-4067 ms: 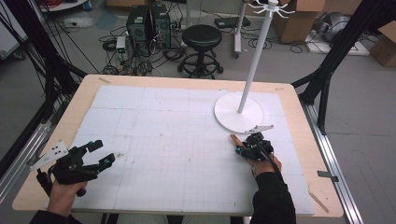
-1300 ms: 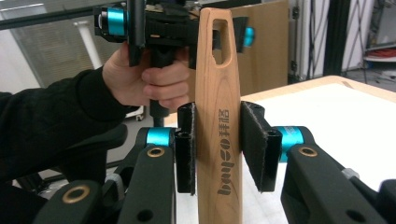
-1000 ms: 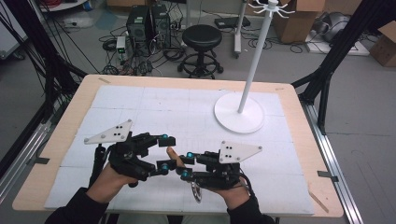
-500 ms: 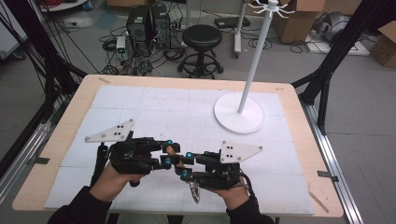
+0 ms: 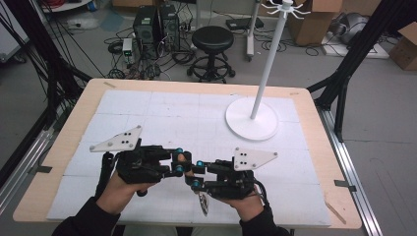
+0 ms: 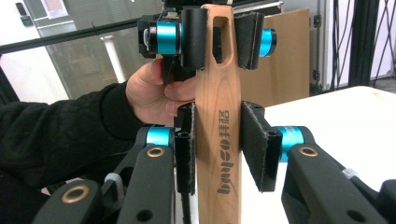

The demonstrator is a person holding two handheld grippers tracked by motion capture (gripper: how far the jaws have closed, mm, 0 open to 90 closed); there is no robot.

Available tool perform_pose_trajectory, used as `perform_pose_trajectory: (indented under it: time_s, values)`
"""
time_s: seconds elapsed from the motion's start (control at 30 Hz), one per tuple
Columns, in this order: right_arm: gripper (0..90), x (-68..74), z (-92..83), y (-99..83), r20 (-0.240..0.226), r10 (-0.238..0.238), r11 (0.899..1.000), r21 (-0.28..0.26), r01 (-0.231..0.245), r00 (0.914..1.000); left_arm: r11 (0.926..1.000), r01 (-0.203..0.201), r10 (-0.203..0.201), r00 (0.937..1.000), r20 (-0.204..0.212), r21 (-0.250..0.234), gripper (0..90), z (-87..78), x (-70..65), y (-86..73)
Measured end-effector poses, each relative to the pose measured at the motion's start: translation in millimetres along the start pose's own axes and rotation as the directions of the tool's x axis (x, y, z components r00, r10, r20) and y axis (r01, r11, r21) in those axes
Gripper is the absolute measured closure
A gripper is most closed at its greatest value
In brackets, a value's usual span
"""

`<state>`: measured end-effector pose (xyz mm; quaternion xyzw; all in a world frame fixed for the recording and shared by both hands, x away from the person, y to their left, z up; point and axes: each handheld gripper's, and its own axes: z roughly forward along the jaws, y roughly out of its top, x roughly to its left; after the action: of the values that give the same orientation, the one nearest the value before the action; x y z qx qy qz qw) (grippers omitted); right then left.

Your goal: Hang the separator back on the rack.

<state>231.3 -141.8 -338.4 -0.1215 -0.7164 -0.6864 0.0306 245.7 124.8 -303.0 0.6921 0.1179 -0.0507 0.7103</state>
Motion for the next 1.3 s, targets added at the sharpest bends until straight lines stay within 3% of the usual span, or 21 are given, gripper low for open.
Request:
perform_pose_trajectory:
  time_s: [0.17,0.37,0.5,0.63,0.7,0.73,0.9,0.97,1.03,1.17,1.2,1.23,1.3]
  values:
    - [65.1,-0.6,-0.7,-0.1,-0.014,0.022,1.000,-0.005,-0.022,0.9997,0.9996,-0.016,0.016,0.9996,-0.024,0.025,70.5,5.2,-5.7,5.8]
    - [50.7,1.4,-0.2,-2.8,-0.008,0.049,0.999,0.013,-0.049,0.9988,0.9985,-0.039,0.040,0.9983,-0.043,0.038,70.5,5.3,-10.0,14.7]
    - [33.6,5.0,0.3,-4.3,0.053,0.022,1.000,0.021,-0.023,0.9983,0.9990,-0.039,0.042,0.9936,-0.105,0.022,70.5,3.1,-13.0,19.9]
    - [23.6,8.9,0.7,-7.0,0.121,-0.020,0.999,0.043,0.015,0.9925,0.9984,-0.056,0.057,0.9826,-0.177,0.011,70.5,1.9,-15.0,24.2]
    - [21.1,10.3,1.0,-8.8,0.173,-0.047,0.998,0.054,0.039,0.9838,0.9980,-0.063,0.064,0.9763,-0.207,0.012,70.4,2.4,-15.7,25.7]
    - [21.1,10.9,1.3,-9.6,0.188,-0.053,0.997,0.059,0.043,0.9808,0.9976,-0.068,0.069,0.9703,-0.232,0.012,70.5,3.3,-16.6,26.2]
    - [21.7,15.6,8.4,-14.5,0.293,-0.095,0.993,0.097,0.070,0.9515,0.9964,-0.084,0.083,0.9497,-0.302,0.010,70.5,8.6,-20.9,26.6]
    - [18.1,16.6,13.4,-16.1,0.296,-0.097,0.992,0.103,0.069,0.9504,0.9952,-0.098,0.094,0.9400,-0.328,0.005,70.5,10.6,-22.8,26.6]
    - [17.0,16.7,17.4,-17.4,0.312,-0.099,0.992,0.111,0.067,0.9449,0.9949,-0.100,0.090,0.9354,-0.342,-0.012,70.5,12.8,-24.0,26.3]
    - [21.7,16.9,22.3,-18.5,0.371,-0.120,0.990,0.114,0.083,0.9210,0.9955,-0.092,0.077,0.9292,-0.362,-0.025,70.4,17.0,-24.8,25.9]
    - [23.8,17.1,23.1,-18.6,0.370,-0.115,0.991,0.113,0.078,0.9218,0.9955,-0.091,0.075,0.9277,-0.366,-0.027,70.5,17.9,-24.7,25.7]
    - [25.6,16.8,23.8,-18.7,0.365,-0.115,0.990,0.116,0.078,0.9239,0.9956,-0.087,0.068,0.9302,-0.361,-0.036,70.5,19.1,-24.9,25.5]
    - [30.2,17.9,24.3,-18.9,0.373,-0.127,0.989,0.121,0.088,0.9192,0.9955,-0.082,0.060,0.9334,-0.354,-0.047,70.5,21.3,-25.8,25.0]
